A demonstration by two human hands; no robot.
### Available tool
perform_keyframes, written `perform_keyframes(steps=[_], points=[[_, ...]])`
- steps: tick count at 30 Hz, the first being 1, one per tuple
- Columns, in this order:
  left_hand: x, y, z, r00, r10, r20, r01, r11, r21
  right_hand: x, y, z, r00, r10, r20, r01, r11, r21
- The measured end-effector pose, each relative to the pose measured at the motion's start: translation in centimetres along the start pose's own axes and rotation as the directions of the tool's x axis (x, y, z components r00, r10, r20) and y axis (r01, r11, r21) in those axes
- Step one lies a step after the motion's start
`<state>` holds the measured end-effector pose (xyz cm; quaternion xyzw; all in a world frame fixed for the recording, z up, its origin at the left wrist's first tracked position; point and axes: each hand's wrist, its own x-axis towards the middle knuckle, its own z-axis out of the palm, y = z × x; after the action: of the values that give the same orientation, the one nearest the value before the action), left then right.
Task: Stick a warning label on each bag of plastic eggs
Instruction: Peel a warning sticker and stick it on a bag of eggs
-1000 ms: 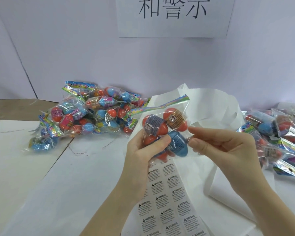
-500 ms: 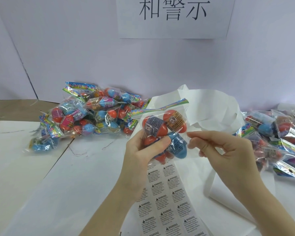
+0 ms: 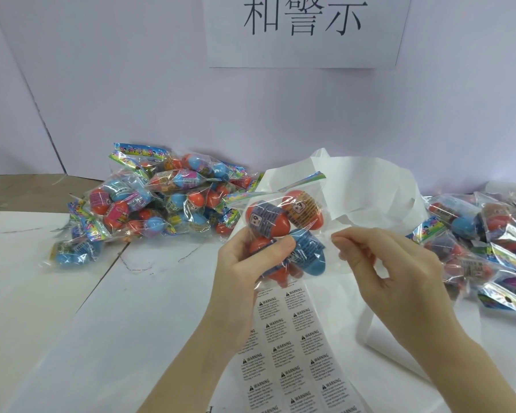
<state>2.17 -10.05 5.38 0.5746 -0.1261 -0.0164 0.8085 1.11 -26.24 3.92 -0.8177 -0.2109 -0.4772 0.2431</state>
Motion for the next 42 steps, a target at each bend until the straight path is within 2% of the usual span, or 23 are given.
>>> perform_keyframes(steps=[7,11,13,15,17,19,21,24,26,28,30,32,35,37,39,41,42], points=[[0.1,0.0,-0.1,1.0,0.005,-0.001,-0.005,1.0,0.02,0.1,0.2,0.2,1.0,-0.012,0.018,0.013,0.999,-0.048],[0.0,0.1,-0.1,1.0,0.013,0.022,-0.013,1.0,-0.011,0.0,0.0,0.2,0.993,0.111,0.031,-0.112,0.994,0.014],[0.0,0.1,-0.1,0.999,0.016,0.037,-0.015,1.0,-0.025,0.1,-0.3,0.1,0.974,0.217,0.066,-0.223,0.968,0.115],[0.0,0.0,-0.1,0.999,0.019,0.047,-0.018,1.0,-0.026,0.3,-0.6,0.0,0.921,0.367,0.132,-0.39,0.871,0.299],[0.1,-0.1,-0.2,0.999,0.024,0.04,-0.023,0.999,-0.027,0.5,-0.9,-0.1,0.849,0.474,0.234,-0.525,0.704,0.479],[0.1,-0.4,-0.2,0.999,0.037,0.026,-0.037,0.999,-0.016,0.8,-0.9,-0.3,0.807,0.496,0.32,-0.582,0.58,0.57],[0.1,-0.6,-0.2,0.998,0.057,0.011,-0.057,0.998,-0.001,1.0,-1.1,-0.5,0.798,0.474,0.373,-0.597,0.534,0.599],[0.3,-0.8,-0.1,0.996,0.091,-0.022,-0.09,0.995,0.04,0.7,-1.2,-0.5,0.825,0.461,0.328,-0.563,0.61,0.557],[0.2,-0.9,0.0,0.989,0.137,-0.048,-0.131,0.986,0.105,0.5,-1.3,-0.2,0.889,0.411,0.204,-0.458,0.765,0.453],[0.2,-1.1,0.2,0.982,0.171,-0.079,-0.159,0.976,0.148,0.3,-1.6,0.2,0.953,0.289,0.093,-0.304,0.904,0.302],[0.3,-1.2,0.1,0.973,0.193,-0.124,-0.174,0.973,0.151,0.1,-1.8,0.5,0.971,0.229,0.069,-0.239,0.932,0.271],[0.4,-1.3,-0.1,0.966,0.199,-0.166,-0.176,0.974,0.142,0.0,-2.0,0.5,0.963,0.248,0.103,-0.268,0.912,0.312],[0.6,-1.3,-0.3,0.951,0.206,-0.232,-0.183,0.976,0.114,0.0,-2.1,0.4,0.905,0.389,0.173,-0.426,0.826,0.369],[0.8,-1.4,-0.6,0.932,0.215,-0.293,-0.2,0.977,0.08,-0.1,-1.7,0.6,0.815,0.515,0.265,-0.58,0.727,0.369],[1.0,-1.3,-1.1,0.911,0.205,-0.357,-0.213,0.977,0.017,-0.3,-1.2,1.0,0.694,0.599,0.4,-0.718,0.615,0.325],[1.4,-1.1,-1.5,0.902,0.182,-0.391,-0.215,0.976,-0.043,-0.6,-1.0,1.4,0.596,0.621,0.509,-0.794,0.552,0.256],[1.5,-1.0,-1.6,0.901,0.172,-0.398,-0.215,0.975,-0.065,-0.7,-1.0,1.6,0.57,0.617,0.543,-0.808,0.541,0.232]])
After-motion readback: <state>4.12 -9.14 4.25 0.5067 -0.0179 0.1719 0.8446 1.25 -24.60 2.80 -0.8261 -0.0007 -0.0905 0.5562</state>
